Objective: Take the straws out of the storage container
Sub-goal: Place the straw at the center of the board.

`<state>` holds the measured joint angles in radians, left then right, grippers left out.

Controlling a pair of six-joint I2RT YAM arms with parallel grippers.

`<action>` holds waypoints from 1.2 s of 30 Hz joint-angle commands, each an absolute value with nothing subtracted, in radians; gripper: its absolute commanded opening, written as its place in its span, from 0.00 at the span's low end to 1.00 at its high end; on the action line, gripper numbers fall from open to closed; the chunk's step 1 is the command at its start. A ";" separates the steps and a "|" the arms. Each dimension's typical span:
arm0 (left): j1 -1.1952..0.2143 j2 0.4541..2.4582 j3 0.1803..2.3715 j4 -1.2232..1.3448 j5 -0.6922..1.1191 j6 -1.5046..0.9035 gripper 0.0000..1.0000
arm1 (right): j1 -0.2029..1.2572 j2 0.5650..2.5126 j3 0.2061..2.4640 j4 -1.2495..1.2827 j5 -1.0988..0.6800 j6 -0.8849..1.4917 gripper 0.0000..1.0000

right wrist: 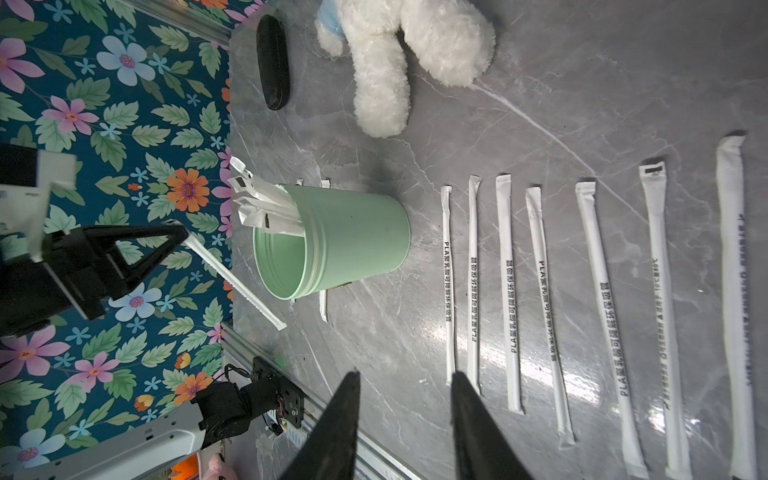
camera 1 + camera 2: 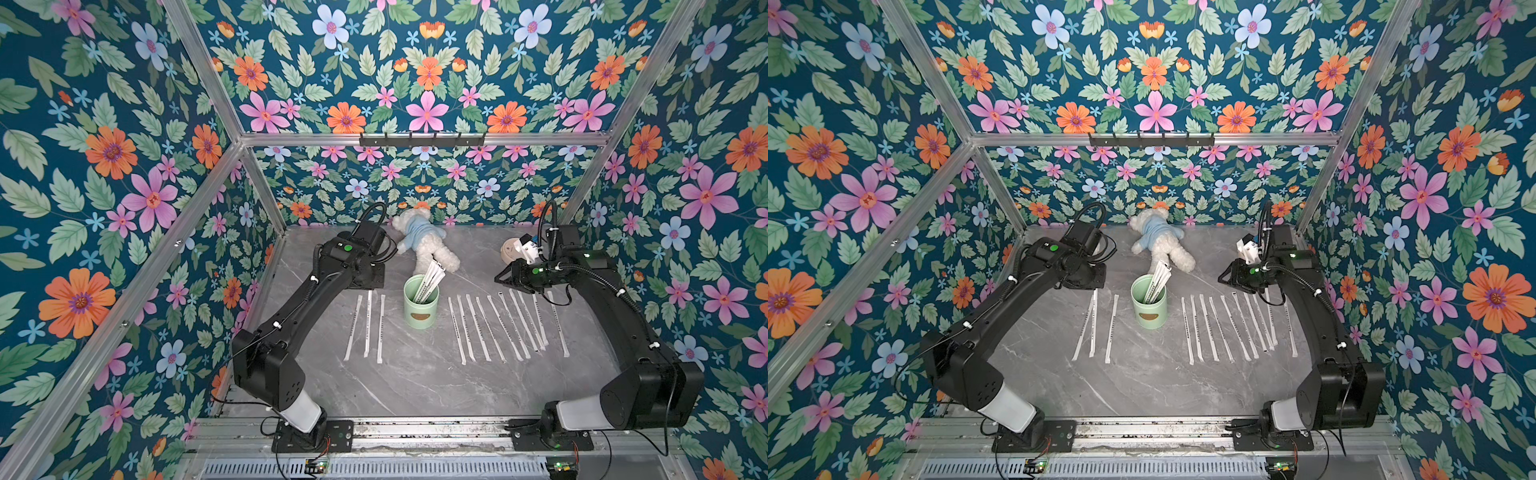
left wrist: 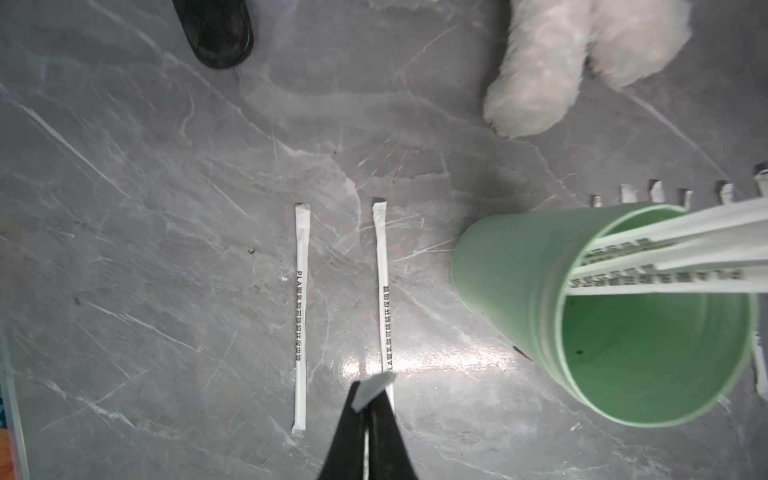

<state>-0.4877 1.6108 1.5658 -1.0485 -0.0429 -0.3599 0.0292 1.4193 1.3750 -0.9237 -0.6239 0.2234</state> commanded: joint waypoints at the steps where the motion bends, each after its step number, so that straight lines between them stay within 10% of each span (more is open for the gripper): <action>1: -0.454 1.642 1.537 -0.999 0.018 -0.343 0.07 | 0.029 1.419 1.379 -0.938 -0.617 0.194 0.38; 36: -0.357 2.017 1.592 -0.966 0.121 -0.276 0.08 | 0.274 1.249 1.295 -0.864 -0.456 0.098 0.45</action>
